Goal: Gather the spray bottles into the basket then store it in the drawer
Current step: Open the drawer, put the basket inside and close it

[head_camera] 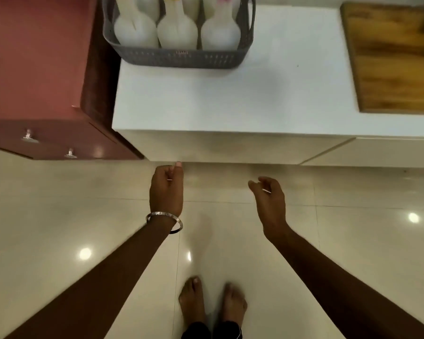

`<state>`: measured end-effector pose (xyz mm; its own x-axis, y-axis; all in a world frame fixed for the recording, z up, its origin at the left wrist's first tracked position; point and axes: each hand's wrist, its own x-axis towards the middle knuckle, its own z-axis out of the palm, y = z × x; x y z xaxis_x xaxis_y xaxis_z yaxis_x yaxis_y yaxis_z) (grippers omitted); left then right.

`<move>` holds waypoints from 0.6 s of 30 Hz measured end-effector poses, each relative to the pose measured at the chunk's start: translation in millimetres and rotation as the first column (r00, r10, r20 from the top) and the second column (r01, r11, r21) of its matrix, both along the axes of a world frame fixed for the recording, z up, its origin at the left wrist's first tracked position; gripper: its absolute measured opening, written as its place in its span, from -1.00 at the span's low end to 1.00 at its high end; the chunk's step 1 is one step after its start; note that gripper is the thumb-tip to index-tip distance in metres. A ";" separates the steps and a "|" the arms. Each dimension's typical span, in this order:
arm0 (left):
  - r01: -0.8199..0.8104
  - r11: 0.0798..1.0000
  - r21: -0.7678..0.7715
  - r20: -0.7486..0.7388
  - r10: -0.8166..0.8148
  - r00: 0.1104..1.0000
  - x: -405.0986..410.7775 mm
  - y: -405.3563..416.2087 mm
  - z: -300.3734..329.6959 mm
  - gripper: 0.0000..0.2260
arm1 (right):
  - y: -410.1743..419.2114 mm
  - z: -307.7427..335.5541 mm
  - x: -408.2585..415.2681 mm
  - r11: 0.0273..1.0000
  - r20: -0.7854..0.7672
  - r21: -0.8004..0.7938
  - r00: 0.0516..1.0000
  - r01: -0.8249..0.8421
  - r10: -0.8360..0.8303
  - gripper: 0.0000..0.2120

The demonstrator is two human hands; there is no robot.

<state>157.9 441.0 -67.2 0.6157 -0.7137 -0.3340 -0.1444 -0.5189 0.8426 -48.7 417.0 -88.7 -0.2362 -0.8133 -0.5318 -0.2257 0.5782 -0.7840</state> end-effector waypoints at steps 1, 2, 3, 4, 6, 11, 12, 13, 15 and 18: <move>-0.036 0.998 0.049 -0.062 0.039 0.997 0.2 -1.9 -17.5 -0.64 | -1.9 -18.1 1.1 0.994 0.066 0.071 0.994 0.077 -0.082 -0.72; -0.062 0.994 0.087 -0.124 0.072 0.990 0.2 -5.5 -32.8 -0.59 | -5.8 -33.5 2.6 0.981 0.132 0.139 0.979 0.138 -0.157 -0.74; -0.088 0.988 0.127 -0.197 0.112 0.974 -0.6 -8.9 -50.6 -0.56 | -8.9 -50.4 4.4 0.962 0.198 0.204 0.955 0.180 -0.221 -0.73; -0.128 0.976 0.176 -0.290 0.175 0.941 -1.7 -11.1 -67.4 -0.53 | -10.9 -66.6 6.5 0.943 0.261 0.261 0.925 0.208 -0.277 -0.69; -0.199 0.942 0.269 -0.526 0.317 0.790 -3.2 -19.1 -100.4 -0.44 | -17.0 -100.1 10.0 0.909 0.372 0.325 0.849 0.261 -0.376 -0.58; -0.337 0.894 0.295 -0.786 0.428 0.445 -3.3 -55.1 -174.3 -0.12 | -47.6 -174.5 21.2 0.862 0.561 0.357 0.655 0.361 -0.507 -0.27; -0.374 0.880 0.292 -0.809 0.436 0.393 -1.6 -62.0 -186.1 -0.07 | -54.5 -185.2 25.3 0.857 0.590 0.361 0.622 0.367 -0.515 -0.22; -0.407 0.865 0.294 -0.826 0.444 0.347 0.0 -68.6 -199.4 -0.02 | -61.6 -197.0 29.2 0.851 0.615 0.367 0.587 0.377 -0.526 -0.18; -0.450 0.841 0.300 -0.852 0.448 0.270 1.5 -81.1 -223.4 0.04 | -77.0 -217.1 34.0 0.834 0.650 0.372 0.526 0.408 -0.548 -0.14; -0.506 0.812 0.293 -0.883 0.432 0.183 0.2 -97.9 -249.2 0.07 | -99.4 -239.9 39.4 0.801 0.668 0.377 0.462 0.465 -0.583 -0.12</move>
<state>158.0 343.2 -316.4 0.1920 -0.4443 -0.8751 0.9463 -0.1524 0.2850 -9.3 317.6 -328.6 -0.0858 -0.5861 -0.8056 0.7564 0.4880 -0.4356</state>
